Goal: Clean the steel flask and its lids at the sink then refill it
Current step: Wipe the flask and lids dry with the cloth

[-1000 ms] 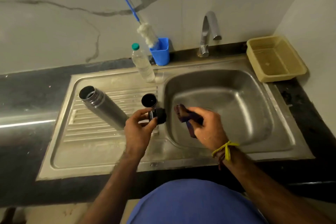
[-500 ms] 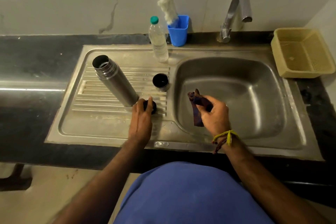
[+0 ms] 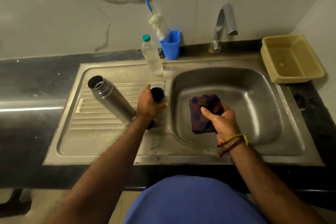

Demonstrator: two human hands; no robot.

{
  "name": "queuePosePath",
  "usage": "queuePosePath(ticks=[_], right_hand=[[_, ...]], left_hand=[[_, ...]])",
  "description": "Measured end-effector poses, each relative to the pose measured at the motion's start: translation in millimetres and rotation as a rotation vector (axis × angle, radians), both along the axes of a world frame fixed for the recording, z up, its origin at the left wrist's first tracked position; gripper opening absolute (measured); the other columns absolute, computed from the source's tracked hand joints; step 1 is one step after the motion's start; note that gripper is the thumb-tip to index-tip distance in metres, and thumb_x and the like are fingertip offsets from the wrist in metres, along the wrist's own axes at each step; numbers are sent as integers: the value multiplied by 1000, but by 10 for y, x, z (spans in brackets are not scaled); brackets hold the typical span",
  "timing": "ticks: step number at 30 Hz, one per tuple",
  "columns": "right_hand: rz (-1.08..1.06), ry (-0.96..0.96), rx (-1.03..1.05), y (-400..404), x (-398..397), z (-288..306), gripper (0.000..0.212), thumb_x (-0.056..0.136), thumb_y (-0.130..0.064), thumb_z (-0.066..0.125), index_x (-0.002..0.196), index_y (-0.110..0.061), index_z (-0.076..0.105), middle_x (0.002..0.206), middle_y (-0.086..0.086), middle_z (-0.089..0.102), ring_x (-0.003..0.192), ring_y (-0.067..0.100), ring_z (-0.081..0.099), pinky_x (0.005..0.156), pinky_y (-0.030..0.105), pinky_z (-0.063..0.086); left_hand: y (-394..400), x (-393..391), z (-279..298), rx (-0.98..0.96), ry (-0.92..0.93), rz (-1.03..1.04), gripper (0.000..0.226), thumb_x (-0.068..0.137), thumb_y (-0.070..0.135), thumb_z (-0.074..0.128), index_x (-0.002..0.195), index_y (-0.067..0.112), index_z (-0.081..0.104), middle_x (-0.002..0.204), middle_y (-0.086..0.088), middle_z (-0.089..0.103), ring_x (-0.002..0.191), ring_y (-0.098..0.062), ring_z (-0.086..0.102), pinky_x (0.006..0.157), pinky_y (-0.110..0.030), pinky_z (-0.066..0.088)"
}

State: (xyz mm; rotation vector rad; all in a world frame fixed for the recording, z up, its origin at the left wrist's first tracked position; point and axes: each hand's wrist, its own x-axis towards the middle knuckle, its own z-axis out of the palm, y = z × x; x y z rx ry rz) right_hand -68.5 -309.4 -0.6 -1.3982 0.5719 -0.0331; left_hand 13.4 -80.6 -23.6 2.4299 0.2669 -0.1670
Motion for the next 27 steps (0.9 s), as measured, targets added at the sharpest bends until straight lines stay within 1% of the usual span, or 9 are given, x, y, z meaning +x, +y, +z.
queuePosePath(ticks=[3,7,10,12,14,17,19,24,27], right_hand=[[-25,-22,93,-139,-53,40,35,74,2,82,104,-13,73,94,4,77,87,19,72,83,41,59],[-80,20,145,-312,-133,13,29,72,1,84,93,-17,75,90,3,78,88,25,73,85,49,59],[-124,62,164,-408,-190,-41,26,73,0,83,92,-17,75,85,0,78,85,24,72,85,50,59],[-176,64,175,-447,-225,-56,26,73,-1,83,93,-16,75,86,1,78,86,25,72,85,47,59],[-230,68,117,-467,-238,-67,24,74,-3,84,91,-17,75,88,3,77,88,26,72,80,41,59],[-253,83,-95,-478,-208,-72,20,75,-6,84,86,-17,72,81,0,71,83,24,69,70,27,51],[-204,65,-214,-493,-194,-35,21,74,-8,85,92,-10,74,80,4,70,81,25,69,70,26,49],[-140,66,-369,-507,-186,-6,24,72,-11,87,93,-6,76,78,5,70,74,20,66,70,28,51],[-120,67,-340,-503,-177,-34,25,72,-9,87,95,-8,77,79,3,72,77,20,68,72,30,55]], left_hand=[[-57,78,-84,-20,-34,46,73,70,24,91,131,8,55,122,-12,65,115,-33,60,87,-30,43],[-162,-63,-33,-55,-243,-133,63,64,7,88,122,9,61,117,-9,63,108,-28,60,84,-18,38],[-248,-275,155,-35,-363,-410,70,62,3,87,126,14,60,126,-3,57,115,-19,54,96,-30,47],[-311,-370,319,131,-507,-610,70,66,5,83,131,14,60,131,-6,55,119,-25,52,99,-39,47],[-462,-379,427,351,-643,-752,62,74,7,75,134,13,61,133,-9,57,118,-32,50,96,-44,45],[-714,-326,407,653,-518,-920,52,86,9,69,135,17,57,132,-6,58,116,-31,47,91,-42,42],[-791,-291,377,757,-420,-977,48,87,10,68,133,18,56,131,-4,58,116,-28,46,91,-38,40],[-821,-205,357,768,-395,-969,41,86,9,69,124,17,57,125,-4,61,117,-28,47,93,-38,40],[-734,-156,333,585,-290,-877,49,80,14,76,124,19,56,121,-1,64,113,-26,50,91,-36,41]])
